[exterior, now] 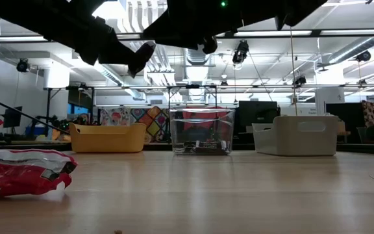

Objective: Sort candy
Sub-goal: Put the brown chocolate in the transparent bin

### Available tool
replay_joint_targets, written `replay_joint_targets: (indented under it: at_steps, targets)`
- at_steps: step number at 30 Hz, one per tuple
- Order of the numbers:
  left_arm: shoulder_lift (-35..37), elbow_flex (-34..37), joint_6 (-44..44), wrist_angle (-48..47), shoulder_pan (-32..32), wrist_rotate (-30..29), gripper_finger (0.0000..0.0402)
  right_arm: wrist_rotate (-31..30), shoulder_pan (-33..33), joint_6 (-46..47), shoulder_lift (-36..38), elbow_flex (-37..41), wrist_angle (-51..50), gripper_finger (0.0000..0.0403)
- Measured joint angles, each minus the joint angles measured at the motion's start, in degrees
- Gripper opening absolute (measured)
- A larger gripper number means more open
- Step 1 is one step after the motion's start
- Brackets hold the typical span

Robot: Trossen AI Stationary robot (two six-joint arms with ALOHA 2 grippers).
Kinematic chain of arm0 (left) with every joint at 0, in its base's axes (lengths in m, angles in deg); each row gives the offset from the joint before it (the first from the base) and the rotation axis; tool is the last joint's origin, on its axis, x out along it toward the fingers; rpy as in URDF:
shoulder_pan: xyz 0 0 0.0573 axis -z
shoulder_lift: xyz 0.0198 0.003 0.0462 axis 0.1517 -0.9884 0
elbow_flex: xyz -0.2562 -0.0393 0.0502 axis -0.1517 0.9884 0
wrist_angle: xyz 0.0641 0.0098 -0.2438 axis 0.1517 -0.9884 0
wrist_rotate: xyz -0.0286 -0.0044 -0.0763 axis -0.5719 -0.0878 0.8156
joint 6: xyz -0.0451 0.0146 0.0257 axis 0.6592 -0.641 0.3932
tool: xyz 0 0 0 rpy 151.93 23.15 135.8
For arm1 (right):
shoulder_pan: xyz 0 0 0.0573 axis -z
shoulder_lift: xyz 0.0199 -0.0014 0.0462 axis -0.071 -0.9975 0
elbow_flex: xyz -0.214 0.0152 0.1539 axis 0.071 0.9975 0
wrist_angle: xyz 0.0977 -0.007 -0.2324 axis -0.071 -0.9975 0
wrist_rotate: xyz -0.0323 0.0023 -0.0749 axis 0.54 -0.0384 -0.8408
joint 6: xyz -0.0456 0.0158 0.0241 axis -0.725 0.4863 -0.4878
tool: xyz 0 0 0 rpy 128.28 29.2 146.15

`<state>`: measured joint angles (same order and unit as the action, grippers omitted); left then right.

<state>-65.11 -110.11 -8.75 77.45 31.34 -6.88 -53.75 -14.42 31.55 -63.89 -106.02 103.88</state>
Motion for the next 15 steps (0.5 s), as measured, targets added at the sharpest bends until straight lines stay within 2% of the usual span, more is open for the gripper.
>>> replay_joint_targets:
  at_steps: [4,7,15]
  targets:
    - [-0.02,0.0,0.07,0.63,0.0,-0.02,0.0004,0.31,0.27,0.44,0.0,0.09,-0.12,0.0149]
    - [-0.02,0.03,0.08,2.04,0.0,-0.02,0.0004,3.02,1.13,2.2,0.0,0.09,0.0,0.0132]
    - [-0.13,0.11,-0.3,3.43,0.0,0.04,0.0004,5.71,2.58,4.09,0.04,0.09,-0.47,0.0122]
